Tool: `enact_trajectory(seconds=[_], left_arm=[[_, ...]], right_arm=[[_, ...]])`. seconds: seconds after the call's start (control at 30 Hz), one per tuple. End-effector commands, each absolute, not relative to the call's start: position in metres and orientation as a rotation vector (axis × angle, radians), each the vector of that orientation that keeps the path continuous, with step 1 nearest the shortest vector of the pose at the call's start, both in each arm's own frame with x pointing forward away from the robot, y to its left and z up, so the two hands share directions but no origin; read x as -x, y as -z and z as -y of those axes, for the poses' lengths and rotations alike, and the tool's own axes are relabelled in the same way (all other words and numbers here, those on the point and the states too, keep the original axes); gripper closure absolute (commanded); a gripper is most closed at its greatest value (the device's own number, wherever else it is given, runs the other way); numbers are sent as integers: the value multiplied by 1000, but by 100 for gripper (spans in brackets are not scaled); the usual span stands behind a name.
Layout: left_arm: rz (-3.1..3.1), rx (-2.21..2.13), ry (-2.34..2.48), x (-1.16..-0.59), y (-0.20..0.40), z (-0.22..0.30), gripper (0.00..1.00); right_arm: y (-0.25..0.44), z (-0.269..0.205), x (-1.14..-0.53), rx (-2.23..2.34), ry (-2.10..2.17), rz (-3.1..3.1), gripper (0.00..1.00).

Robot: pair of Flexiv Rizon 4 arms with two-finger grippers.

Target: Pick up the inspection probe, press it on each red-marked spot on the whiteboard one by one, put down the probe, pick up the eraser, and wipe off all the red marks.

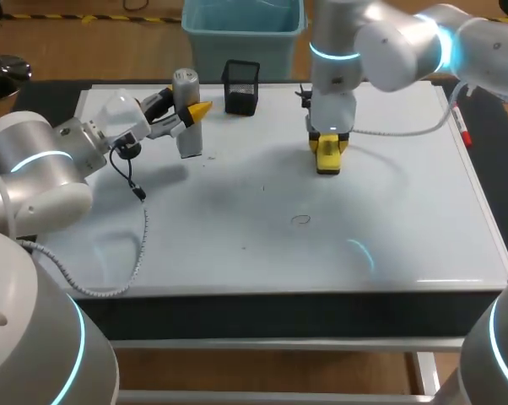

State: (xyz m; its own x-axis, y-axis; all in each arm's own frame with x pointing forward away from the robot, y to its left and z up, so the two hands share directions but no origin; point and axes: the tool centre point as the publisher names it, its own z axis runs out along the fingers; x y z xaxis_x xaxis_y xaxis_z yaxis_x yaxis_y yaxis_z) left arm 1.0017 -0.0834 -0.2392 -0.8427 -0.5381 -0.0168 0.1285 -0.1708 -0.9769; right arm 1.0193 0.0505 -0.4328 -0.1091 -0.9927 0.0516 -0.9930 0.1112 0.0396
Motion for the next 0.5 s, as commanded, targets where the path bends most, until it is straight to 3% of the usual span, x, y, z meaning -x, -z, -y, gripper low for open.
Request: enact_trajectory(seconds=[0.03, 0.5], left_arm=[[-1665, 470, 2056, -1001, 238, 84, 100], [-1665, 470, 2056, -1001, 238, 84, 100]], right_arm=[[444, -38, -1020, -2046, -9, 2304, 100], [407, -1, -1037, -1900, 28, 2467, 100]])
